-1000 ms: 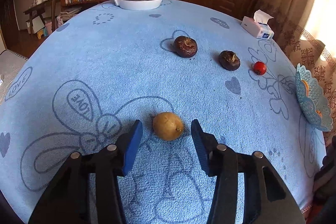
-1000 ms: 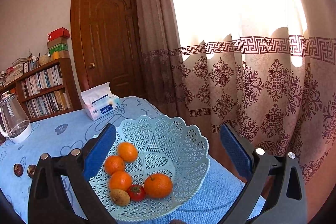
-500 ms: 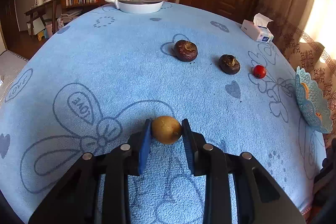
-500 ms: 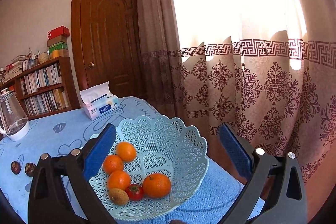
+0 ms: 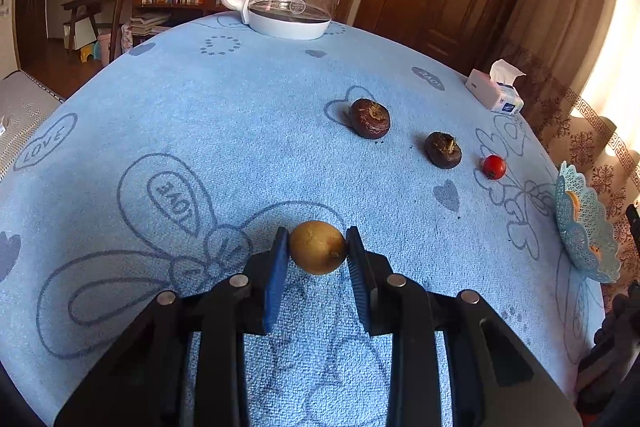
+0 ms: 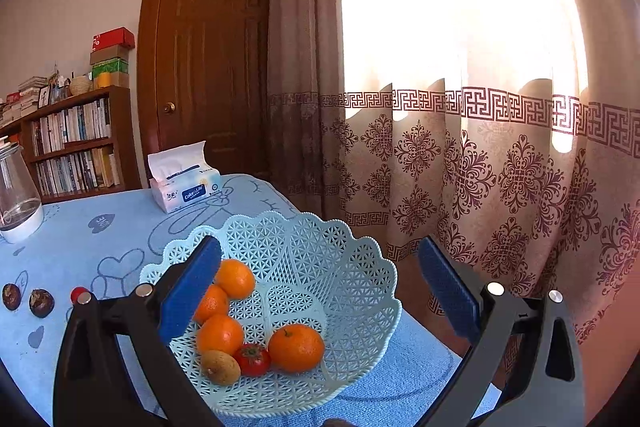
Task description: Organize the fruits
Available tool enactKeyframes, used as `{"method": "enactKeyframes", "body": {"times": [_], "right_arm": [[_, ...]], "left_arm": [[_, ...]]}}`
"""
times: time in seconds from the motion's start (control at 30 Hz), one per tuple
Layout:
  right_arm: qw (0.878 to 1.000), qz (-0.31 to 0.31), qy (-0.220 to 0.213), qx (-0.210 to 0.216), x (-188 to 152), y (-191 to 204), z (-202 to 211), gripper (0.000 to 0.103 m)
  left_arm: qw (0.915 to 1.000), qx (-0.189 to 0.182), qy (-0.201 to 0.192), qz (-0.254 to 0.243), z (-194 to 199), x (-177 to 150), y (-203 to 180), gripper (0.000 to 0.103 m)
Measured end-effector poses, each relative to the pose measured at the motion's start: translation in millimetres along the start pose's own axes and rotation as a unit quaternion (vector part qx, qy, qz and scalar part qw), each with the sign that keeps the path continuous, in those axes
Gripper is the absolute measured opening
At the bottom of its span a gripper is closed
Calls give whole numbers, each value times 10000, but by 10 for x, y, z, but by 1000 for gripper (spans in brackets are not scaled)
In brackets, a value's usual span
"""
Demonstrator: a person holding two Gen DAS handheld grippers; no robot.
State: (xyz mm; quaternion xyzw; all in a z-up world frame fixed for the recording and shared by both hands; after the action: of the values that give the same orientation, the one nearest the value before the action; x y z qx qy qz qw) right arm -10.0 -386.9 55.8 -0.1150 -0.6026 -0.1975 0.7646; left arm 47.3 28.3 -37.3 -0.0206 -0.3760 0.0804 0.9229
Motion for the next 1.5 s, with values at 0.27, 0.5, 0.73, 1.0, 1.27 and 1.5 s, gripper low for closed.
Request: {"method": "enactKeyframes", "body": {"times": [0.27, 0.5, 0.73, 1.0, 1.27, 1.5], "right_arm": [[9913, 745, 363, 1023, 11, 835, 24, 100], [9453, 1845, 1183, 2415, -346, 2101, 1, 100], [9091, 2163, 1717, 3117, -668, 2931, -66, 100], [8922, 1567, 2455, 3451, -813, 3153, -439, 98], [8744, 1128, 2948, 3684, -895, 3226, -672, 62], [8712, 1261, 3137, 3560, -1002, 3287, -769, 52]], "left_arm": [[9999, 58, 41, 142, -23, 2, 33, 29], [9998, 66, 37, 177, -28, 0, 56, 29], [9997, 44, 37, 237, -23, 5, 67, 29], [9996, 8, 100, 257, -43, -1, 61, 29], [9995, -4, 137, 268, -56, -10, 68, 29], [9995, -14, 154, 277, -75, -12, 65, 29]]}}
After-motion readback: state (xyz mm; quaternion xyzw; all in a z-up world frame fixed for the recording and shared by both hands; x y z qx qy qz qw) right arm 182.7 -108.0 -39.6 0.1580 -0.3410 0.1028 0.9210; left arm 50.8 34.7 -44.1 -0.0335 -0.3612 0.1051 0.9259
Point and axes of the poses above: each gripper's, at about its wrist camera, not at the fingertips, and z roughly against the way its jaws point, y to its left, x to its top, the point moved 8 cm from there along -z, roughly the way its jaws point, and after that the axes turned 11 degrees about x, right-handed, at the moved point
